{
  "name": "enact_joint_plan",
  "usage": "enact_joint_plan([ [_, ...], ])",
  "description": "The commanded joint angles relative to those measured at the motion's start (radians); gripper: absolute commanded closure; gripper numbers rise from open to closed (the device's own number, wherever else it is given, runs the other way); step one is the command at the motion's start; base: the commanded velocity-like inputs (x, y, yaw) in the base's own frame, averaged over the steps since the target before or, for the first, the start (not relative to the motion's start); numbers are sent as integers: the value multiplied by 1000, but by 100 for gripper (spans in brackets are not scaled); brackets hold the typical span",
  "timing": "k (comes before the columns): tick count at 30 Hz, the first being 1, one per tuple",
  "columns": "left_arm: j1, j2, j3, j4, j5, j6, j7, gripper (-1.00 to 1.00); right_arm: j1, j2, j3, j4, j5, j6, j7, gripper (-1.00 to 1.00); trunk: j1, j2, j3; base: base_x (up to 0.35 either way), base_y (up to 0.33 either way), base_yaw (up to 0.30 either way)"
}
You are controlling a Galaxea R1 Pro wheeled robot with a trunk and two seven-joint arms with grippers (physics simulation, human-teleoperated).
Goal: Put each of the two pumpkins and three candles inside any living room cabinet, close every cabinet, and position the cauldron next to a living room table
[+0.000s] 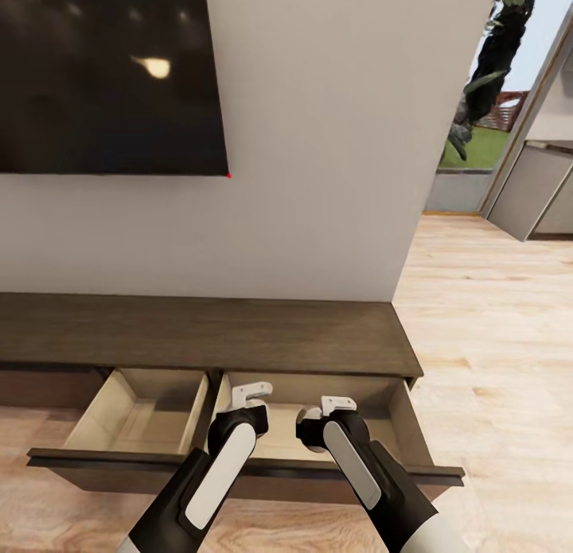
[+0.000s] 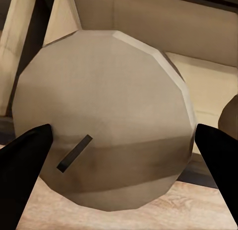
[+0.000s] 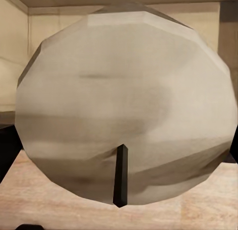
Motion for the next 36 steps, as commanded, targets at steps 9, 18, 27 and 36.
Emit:
enact_joint_plan([
  [9, -1, 0, -30, -7, 7, 2, 9, 100, -1, 0, 0, -1, -11, -3, -11, 100, 34, -64, -29, 0, 0, 0],
  [18, -1, 0, -37, -9, 7, 3, 9, 100, -1, 0, 0, 0, -11, -3, -11, 100, 42, -78, -35, 0, 0, 0],
  [27, -1, 0, -37, -7, 7, 3, 9, 100, -1, 0, 0, 0, -12, -3, -11, 100, 42, -78, -35, 84, 0, 0],
  [36, -1, 0, -37, -6, 7, 3, 9, 100, -1, 0, 0, 0, -12, -3, -11, 100, 42, -78, -35, 188, 0, 0],
])
